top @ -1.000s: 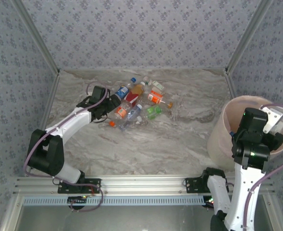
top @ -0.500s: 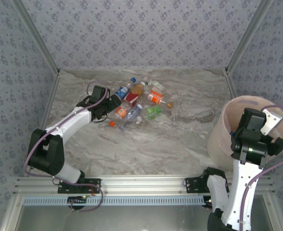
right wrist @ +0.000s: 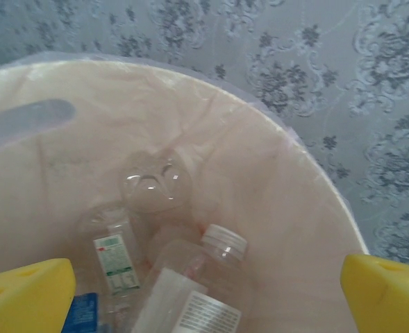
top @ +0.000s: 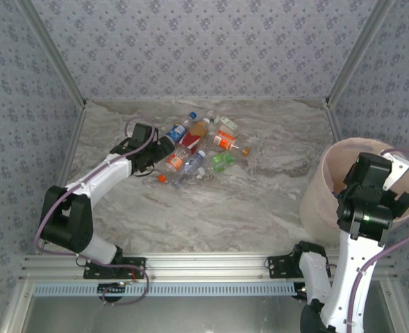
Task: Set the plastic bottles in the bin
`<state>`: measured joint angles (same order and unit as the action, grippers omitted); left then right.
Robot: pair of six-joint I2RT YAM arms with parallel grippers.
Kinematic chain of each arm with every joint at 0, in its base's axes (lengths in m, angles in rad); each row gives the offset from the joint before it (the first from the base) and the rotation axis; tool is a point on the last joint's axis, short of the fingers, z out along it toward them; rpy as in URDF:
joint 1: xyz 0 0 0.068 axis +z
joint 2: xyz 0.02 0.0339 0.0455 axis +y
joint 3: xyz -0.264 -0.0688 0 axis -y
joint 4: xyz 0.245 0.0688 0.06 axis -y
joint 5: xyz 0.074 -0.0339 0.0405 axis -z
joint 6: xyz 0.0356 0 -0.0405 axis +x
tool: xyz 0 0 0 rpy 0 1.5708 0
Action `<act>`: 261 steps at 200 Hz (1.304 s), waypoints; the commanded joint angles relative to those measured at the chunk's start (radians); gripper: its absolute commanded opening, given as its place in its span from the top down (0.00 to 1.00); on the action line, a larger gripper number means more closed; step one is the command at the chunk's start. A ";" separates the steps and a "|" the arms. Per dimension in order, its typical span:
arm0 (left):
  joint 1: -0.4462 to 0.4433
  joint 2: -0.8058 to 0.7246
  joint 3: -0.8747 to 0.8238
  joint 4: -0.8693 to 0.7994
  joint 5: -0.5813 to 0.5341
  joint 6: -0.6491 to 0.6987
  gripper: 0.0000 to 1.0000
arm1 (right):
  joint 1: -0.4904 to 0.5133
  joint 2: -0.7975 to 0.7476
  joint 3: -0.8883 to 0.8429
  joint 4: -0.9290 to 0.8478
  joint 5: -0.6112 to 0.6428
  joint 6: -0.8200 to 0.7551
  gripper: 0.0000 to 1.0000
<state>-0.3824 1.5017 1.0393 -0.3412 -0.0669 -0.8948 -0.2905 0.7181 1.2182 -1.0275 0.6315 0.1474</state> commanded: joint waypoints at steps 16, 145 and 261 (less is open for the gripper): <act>0.010 0.009 0.018 -0.022 0.010 0.047 0.02 | 0.005 -0.005 0.028 0.013 -0.175 0.044 0.00; 0.085 0.095 0.041 -0.084 0.236 0.326 0.02 | 0.279 0.027 0.006 0.447 -0.905 0.219 0.00; -0.042 0.186 0.044 -0.061 0.105 0.608 0.13 | 0.704 0.177 -0.017 0.560 -0.610 0.080 0.00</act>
<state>-0.4046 1.6520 1.0512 -0.3717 0.1101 -0.3511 0.3790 0.8967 1.2007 -0.4812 -0.0608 0.2771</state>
